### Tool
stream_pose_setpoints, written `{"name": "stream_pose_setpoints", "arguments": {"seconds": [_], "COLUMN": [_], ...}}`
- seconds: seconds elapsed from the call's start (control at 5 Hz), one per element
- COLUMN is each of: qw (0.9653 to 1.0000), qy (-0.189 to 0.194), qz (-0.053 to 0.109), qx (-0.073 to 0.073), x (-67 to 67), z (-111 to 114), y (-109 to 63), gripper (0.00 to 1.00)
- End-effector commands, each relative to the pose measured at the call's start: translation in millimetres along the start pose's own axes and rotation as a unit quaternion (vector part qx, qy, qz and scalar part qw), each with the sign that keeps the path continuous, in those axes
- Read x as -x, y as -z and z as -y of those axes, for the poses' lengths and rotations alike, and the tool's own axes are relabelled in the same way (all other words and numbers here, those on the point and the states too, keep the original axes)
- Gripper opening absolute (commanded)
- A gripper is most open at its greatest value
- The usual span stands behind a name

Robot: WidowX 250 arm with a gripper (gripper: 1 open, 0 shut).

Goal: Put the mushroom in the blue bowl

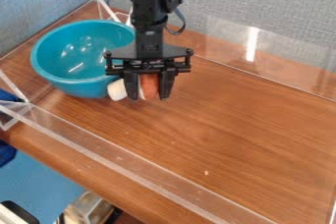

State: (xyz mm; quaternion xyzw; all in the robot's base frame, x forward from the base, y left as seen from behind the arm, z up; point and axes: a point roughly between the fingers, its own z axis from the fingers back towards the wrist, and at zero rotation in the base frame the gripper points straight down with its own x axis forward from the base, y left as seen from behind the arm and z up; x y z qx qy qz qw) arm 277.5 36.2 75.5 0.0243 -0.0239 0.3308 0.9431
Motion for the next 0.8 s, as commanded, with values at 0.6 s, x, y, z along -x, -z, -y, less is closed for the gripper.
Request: {"name": "stream_pose_setpoints", "arguments": {"seconds": [0.6], "qw": [0.9990], "qy": [-0.040], "qz": [0.017], "qx": [0.008], "x": [0.3], "z": [-17], "y": [-69.6], "gripper": [0.00]}}
